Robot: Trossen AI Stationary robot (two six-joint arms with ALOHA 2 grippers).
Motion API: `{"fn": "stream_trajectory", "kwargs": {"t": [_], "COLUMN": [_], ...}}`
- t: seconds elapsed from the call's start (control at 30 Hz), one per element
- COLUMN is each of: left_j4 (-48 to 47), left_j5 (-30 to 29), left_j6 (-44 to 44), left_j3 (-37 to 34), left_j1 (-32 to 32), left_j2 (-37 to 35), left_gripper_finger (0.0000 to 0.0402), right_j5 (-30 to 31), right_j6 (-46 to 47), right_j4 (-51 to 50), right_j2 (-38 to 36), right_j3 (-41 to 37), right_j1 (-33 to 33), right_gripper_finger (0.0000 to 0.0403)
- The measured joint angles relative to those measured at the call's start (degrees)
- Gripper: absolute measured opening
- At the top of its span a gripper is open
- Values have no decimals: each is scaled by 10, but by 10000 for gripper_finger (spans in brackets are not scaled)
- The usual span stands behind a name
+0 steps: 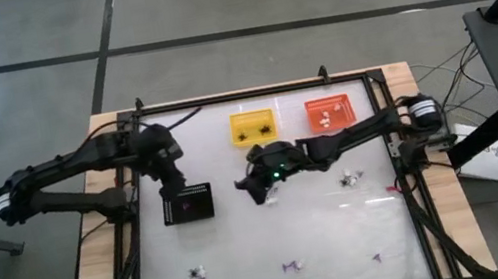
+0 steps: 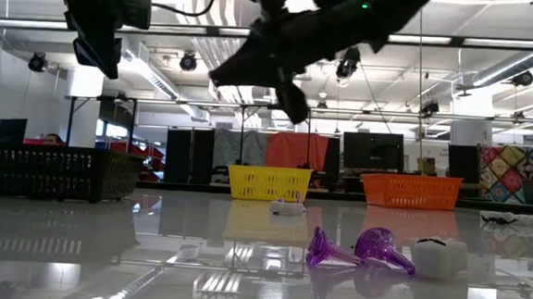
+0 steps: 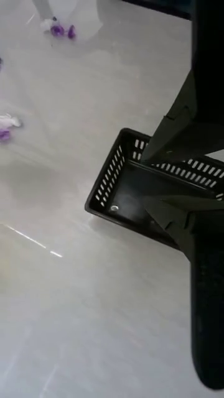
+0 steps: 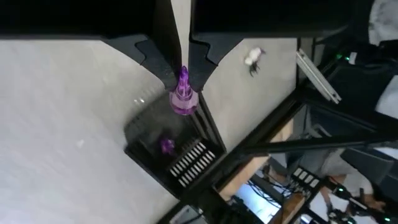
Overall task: Sort Halloween decoration
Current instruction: Put the purple hat toy into the black basket
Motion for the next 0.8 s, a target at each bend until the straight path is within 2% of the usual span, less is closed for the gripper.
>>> {"fn": "stream_trajectory", "kwargs": {"t": [0.2,0.47,0.8], "left_j4": [40,129,134], "left_j5": [-6,-19,-20], "left_j6": [6,6,6], "left_j3": [-33,-95,-118], "left_j1": [0,1,1], "left_j2": [-31,-54,-59], "left_gripper_finger": [75,75,75], "right_j5": [-32,-40,-117], "right_j6": [-6,-6,23], "right_j4": [3,3,2], "right_j2": [56,132,239], "right_j3": [65,153,256], "right_j1": [-18,-27,-29], "right_gripper_finger": [9,9,9]}}
